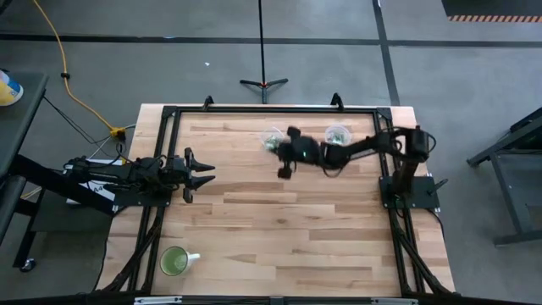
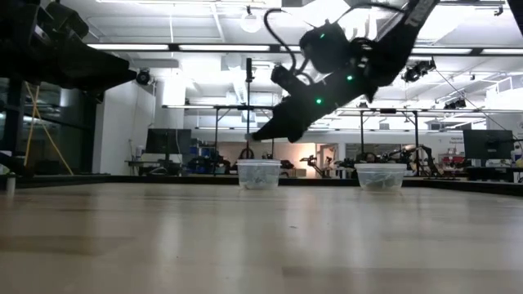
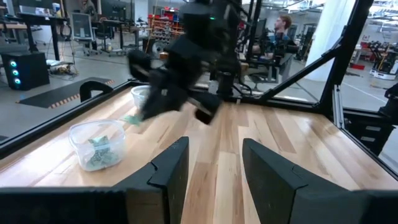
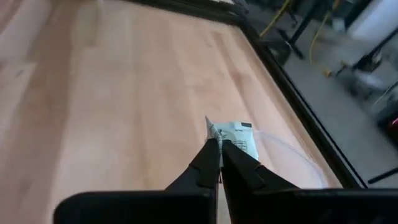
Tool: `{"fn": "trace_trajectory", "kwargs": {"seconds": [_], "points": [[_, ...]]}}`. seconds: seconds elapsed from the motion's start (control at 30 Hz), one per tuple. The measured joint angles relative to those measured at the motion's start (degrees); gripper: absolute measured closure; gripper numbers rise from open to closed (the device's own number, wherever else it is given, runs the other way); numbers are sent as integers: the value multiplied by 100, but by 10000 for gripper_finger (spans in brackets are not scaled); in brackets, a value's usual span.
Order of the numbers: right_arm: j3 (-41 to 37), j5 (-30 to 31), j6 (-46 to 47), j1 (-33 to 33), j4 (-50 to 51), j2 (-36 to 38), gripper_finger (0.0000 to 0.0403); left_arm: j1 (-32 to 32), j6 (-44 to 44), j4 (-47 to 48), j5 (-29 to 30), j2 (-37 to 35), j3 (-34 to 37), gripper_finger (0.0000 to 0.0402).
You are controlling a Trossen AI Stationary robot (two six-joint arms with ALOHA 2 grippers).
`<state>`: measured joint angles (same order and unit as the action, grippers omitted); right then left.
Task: Pick and place Stevia / Truvia into bins
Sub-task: Put the stevia packet into the left transparent container, then return to Home Position
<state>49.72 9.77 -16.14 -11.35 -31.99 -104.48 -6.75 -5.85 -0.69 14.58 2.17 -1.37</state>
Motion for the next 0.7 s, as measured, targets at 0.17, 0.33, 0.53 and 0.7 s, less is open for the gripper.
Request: {"fn": "trace_trajectory", "kwargs": {"seconds": [0.17,0.33,0.53,0.7], "points": [[450,-838,450,-769,771,-43,400,-1,0,0,1,0,-1,215],[914,-932,559,-1107,1654,-44,378,-1,0,0,1,0,0,215],[1129,-1316,562,-1197,1764,-44,320,-1,0,0,1,0,-1,215],[1252,-1670,955,-1200,1983,109,267,-1,0,0,3,0,-1,215]]}}
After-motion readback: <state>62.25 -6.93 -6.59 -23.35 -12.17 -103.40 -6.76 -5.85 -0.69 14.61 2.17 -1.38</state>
